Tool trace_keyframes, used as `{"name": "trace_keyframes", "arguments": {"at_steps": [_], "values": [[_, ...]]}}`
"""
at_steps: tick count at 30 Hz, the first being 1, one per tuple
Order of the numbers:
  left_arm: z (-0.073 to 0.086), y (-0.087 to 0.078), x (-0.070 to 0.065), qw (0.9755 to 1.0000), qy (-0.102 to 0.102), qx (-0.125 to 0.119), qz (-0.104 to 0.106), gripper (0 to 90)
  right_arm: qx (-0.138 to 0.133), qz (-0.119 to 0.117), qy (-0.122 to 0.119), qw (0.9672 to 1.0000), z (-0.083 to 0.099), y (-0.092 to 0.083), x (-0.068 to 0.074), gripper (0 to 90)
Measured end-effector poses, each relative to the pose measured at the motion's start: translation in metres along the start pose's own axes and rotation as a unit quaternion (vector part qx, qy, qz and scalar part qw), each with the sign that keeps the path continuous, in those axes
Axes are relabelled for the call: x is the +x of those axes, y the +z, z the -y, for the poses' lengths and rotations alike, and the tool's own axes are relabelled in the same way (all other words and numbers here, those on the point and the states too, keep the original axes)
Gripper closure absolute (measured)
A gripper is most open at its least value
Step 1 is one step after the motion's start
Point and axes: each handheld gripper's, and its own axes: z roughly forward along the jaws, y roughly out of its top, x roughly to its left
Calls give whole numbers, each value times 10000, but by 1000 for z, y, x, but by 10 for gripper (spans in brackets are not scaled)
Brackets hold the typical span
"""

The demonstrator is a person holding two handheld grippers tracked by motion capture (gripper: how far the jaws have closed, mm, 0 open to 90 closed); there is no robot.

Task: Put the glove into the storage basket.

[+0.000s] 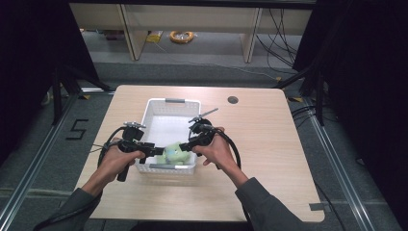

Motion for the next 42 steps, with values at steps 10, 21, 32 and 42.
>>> {"name": "trace_keyframes", "arguments": {"at_steps": [10,21,32,42], "values": [[4,-5,-17,9996,-51,-264,79,320,-233,-103,-82,9996,12,-24,-2,398],[20,-9,-48,9978,18,-623,229,264,-563,-61,-154,9983,38,-53,-11,380],[33,-4,-67,9968,154,-724,303,234,-893,55,-51,9960,61,-78,-23,371],[44,3,-79,9947,290,-857,488,217,-1093,-19,7,9940,82,-88,-26,366]]}}
